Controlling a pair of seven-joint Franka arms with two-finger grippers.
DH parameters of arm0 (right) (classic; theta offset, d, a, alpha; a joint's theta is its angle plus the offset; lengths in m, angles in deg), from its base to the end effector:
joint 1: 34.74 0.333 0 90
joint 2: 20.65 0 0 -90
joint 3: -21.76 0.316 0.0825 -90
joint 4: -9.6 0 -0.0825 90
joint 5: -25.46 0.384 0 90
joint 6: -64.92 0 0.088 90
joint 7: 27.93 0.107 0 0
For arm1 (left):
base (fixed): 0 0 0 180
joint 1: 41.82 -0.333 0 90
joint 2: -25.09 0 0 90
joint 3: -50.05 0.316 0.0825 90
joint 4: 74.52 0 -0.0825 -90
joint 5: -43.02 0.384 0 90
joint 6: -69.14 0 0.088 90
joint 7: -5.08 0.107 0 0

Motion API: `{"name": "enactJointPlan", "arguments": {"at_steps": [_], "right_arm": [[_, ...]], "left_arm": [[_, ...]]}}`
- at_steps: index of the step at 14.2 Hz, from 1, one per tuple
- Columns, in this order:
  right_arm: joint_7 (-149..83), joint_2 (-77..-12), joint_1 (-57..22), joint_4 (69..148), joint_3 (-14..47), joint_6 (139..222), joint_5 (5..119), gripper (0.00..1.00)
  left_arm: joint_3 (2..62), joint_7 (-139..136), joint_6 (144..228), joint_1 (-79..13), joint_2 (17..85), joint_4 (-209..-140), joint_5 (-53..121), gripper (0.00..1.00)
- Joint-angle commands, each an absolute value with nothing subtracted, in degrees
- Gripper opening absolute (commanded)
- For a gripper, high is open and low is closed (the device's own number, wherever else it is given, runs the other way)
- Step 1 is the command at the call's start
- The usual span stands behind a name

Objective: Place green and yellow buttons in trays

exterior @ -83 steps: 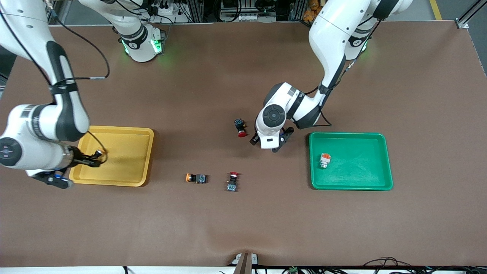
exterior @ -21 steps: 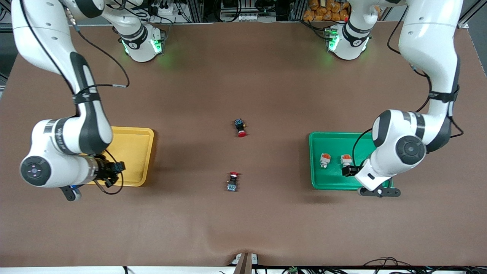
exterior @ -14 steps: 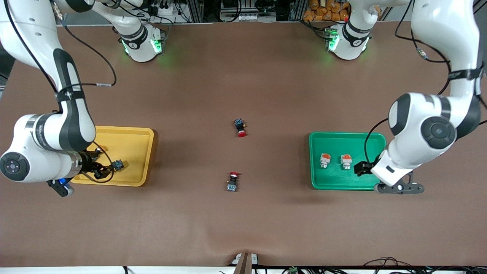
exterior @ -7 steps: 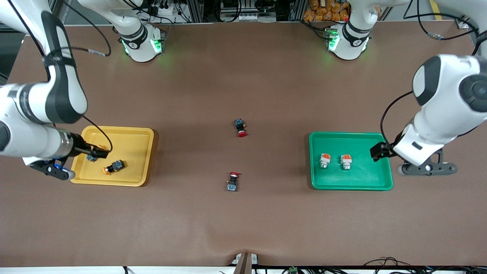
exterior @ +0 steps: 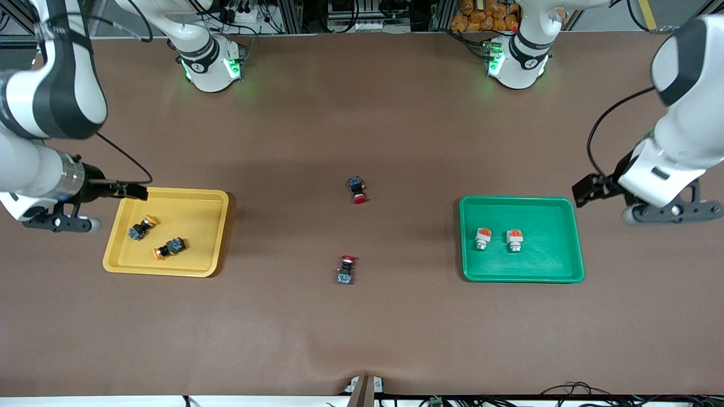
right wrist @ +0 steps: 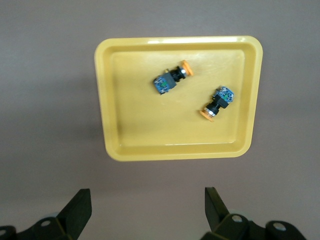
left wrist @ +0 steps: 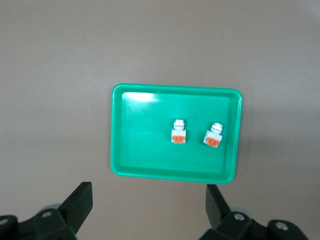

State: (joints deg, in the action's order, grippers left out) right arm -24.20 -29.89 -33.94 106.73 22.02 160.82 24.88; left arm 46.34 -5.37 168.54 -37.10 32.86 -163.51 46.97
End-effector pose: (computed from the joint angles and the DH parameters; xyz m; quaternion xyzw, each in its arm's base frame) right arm 0.5909 0.0098 0.4814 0.9956 -0.0222 -0.0910 0.0084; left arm 0.6030 -0.0806 0.5692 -0.9992 -0.0132 -0.0277 0.0256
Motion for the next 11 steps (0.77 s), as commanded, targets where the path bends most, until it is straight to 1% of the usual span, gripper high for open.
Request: {"name": "enactJointPlan", "arguments": {"at_steps": [1, 6, 9, 11], "right_arm": [[-26.8, -23.8, -32.5, 109.4, 22.1, 158.6, 25.3, 1.0], [-28.6, -17.6, -33.2, 109.3, 21.5, 153.4, 25.5, 1.0], [-28.5, -17.2, -33.7, 105.6, 21.5, 150.3, 26.0, 1.0], [-28.8, -17.5, -35.0, 103.0, 21.5, 150.1, 27.6, 1.0]], "left_arm": [[44.6, -2.4, 164.2, -39.7, 28.2, -164.6, 45.2, 1.0], [44.7, 1.9, 158.4, -40.0, 22.6, -164.9, 44.5, 1.0], [44.7, 2.4, 154.4, -40.2, 20.1, -165.4, 44.5, 1.0], [44.9, 2.6, 154.0, -40.2, 19.0, -165.9, 44.5, 1.0]]}}
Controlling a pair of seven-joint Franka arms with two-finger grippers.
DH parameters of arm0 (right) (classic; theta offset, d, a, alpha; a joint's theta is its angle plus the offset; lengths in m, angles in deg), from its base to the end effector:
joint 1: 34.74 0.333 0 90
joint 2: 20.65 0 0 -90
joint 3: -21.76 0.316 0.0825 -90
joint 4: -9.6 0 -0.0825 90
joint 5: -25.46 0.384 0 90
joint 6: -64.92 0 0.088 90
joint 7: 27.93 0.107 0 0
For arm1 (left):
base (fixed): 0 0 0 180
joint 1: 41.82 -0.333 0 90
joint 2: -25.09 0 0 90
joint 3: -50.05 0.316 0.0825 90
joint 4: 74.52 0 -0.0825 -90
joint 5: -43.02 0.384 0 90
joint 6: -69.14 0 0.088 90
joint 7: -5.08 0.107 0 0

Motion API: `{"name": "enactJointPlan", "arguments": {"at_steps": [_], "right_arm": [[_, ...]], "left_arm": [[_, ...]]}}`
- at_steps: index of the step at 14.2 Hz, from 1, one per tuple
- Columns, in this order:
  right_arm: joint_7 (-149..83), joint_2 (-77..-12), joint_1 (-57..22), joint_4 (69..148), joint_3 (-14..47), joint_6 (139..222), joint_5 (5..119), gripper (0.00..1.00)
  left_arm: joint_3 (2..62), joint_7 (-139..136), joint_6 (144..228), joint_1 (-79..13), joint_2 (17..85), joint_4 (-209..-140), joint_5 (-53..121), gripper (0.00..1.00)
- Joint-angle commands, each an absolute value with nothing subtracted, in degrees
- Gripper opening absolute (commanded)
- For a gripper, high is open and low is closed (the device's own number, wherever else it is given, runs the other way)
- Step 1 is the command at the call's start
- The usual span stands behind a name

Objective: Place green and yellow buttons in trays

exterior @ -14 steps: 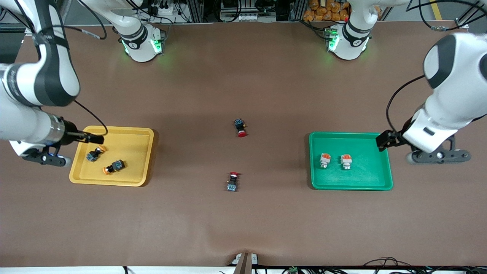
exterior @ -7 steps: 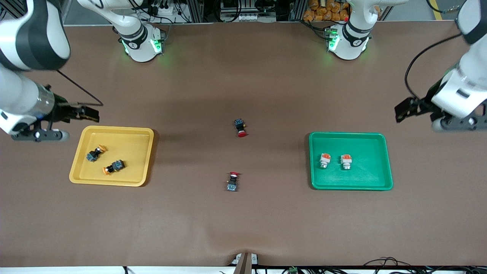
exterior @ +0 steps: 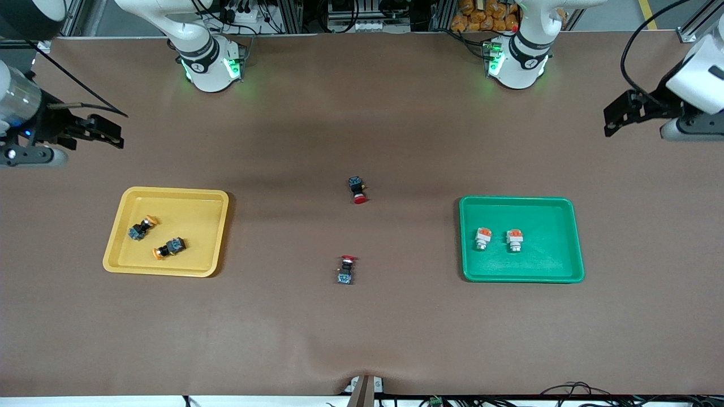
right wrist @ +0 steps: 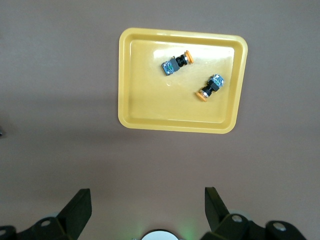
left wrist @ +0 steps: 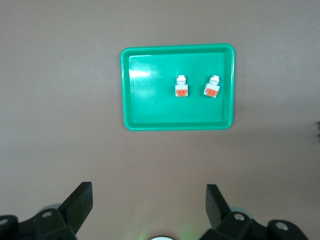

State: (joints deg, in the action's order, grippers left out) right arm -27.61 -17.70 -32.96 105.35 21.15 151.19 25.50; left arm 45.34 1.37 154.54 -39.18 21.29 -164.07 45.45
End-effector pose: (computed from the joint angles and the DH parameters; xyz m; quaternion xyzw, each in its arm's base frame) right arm 0.5289 0.0107 0.6002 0.9983 0.0074 -0.0570 0.0001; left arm 0.5217 -0.0641 0.6570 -0.9993 0.0300 0.0008 0.0241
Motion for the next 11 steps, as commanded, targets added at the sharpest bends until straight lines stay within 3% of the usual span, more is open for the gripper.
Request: {"name": "enactJointPlan", "arguments": {"at_steps": [1, 4, 11], "right_arm": [[-29.1, -17.8, -35.7, 101.3, 21.5, 150.0, 29.1, 1.0], [-28.4, -18.3, -35.9, 98.1, 21.6, 147.3, 30.1, 1.0], [-26.1, -18.4, -35.9, 98.8, 21.6, 145.3, 30.6, 1.0]], "left_arm": [[45.4, 3.6, 154.3, -40.4, 19.4, -165.4, 44.4, 1.0], [45.8, 5.1, 154.4, -40.6, 19.7, -165.3, 44.2, 1.0], [45.9, 5.1, 154.4, -40.7, 20.8, -165.3, 40.7, 1.0]]}}
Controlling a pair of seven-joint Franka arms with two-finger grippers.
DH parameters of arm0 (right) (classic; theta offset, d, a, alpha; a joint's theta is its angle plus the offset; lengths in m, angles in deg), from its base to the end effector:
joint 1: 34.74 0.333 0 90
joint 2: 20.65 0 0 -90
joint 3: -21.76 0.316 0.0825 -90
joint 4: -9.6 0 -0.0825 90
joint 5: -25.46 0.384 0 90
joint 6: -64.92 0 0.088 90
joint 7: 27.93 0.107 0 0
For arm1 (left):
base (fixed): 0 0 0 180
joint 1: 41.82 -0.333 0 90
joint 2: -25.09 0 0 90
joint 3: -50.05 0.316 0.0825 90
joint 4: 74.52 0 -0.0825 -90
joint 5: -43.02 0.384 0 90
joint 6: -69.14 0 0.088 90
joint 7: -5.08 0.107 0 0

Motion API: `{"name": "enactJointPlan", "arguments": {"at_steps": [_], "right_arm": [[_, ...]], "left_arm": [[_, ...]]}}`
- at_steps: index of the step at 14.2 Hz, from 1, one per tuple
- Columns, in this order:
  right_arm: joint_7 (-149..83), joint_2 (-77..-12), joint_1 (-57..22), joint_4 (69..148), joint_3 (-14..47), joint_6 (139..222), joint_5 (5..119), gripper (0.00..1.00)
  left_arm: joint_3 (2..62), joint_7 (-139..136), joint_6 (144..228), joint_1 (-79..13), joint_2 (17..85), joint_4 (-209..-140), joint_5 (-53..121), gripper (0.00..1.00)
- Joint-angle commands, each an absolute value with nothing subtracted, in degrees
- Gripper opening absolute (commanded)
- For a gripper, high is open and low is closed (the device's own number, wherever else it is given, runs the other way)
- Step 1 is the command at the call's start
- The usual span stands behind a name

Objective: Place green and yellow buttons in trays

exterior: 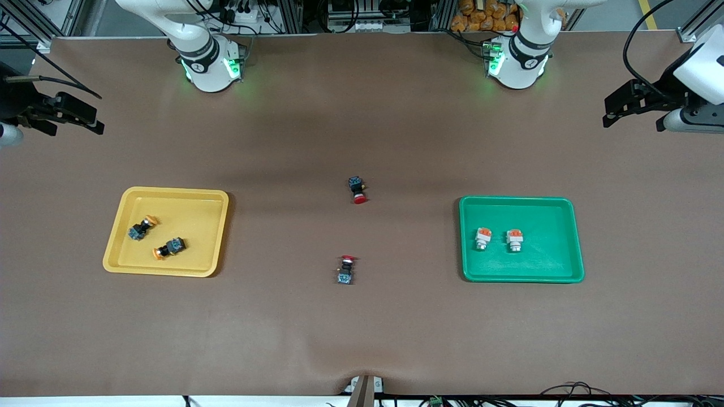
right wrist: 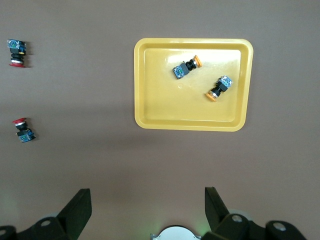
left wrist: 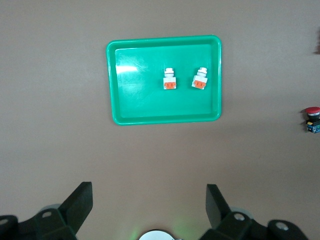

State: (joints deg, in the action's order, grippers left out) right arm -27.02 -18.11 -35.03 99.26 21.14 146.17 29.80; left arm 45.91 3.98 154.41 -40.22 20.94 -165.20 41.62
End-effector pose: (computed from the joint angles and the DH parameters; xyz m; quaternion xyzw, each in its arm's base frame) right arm 0.5244 0.0005 0.6389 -0.9979 0.0120 0.0512 0.0379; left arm 0.5203 -0.0567 0.6507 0.9990 -0.0412 -0.0116 0.0089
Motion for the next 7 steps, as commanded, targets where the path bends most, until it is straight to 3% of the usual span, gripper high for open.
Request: {"name": "enactJointPlan", "arguments": {"at_steps": [1, 7], "right_arm": [[-26.1, -18.4, -35.9, 99.0, 21.5, 145.3, 30.6, 1.0], [-26.2, -18.6, -36.0, 99.3, 21.6, 145.3, 30.6, 1.0]], "left_arm": [[46.3, 5.2, 154.4, -40.9, 20.7, -165.3, 40.8, 1.0], [46.4, 4.1, 154.3, -40.9, 20.6, -165.3, 41.0, 1.0]]}}
